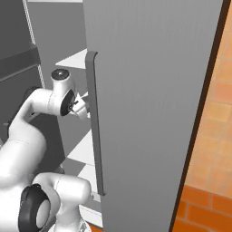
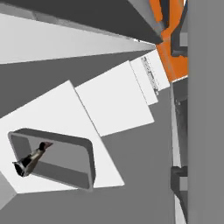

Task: Take the meat container that has the fish and place it on the second highest rack of the freezer. Then take the vegetable container that has the lemon wedge and lime and place it on the highest rack of the freezer.

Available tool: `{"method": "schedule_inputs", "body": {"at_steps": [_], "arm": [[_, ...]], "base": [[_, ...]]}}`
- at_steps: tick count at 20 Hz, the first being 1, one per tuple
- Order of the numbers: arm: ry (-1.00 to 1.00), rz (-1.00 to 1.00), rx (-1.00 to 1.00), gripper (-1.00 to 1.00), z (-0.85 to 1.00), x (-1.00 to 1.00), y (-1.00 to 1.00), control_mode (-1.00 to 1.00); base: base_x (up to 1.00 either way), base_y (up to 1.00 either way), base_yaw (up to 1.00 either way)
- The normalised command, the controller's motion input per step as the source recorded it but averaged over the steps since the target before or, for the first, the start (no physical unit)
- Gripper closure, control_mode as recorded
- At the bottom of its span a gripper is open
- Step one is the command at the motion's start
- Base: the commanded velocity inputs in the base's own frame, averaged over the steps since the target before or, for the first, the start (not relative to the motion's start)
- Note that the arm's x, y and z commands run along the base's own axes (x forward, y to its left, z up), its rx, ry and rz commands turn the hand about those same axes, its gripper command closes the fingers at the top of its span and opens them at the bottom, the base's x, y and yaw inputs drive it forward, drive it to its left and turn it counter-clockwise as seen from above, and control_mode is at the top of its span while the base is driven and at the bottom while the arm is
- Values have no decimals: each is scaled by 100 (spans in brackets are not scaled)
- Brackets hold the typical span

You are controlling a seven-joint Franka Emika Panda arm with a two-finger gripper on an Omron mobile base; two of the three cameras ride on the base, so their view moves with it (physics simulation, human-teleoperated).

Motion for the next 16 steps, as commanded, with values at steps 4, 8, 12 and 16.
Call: {"method": "schedule_inputs", "body": {"at_steps": [4, 8, 12, 16], "arm": [[1, 18, 2, -100, 13, -100, -16, -100], [2, 12, 0, -100, 31, -100, -1, -100], [0, 16, -1, -100, 31, -100, -3, -100], [1, 18, -16, -100, 1, -100, 0, -100]], "base": [[0, 0, 0], [0, 0, 0], [0, 0, 0], [0, 0, 0]]}}
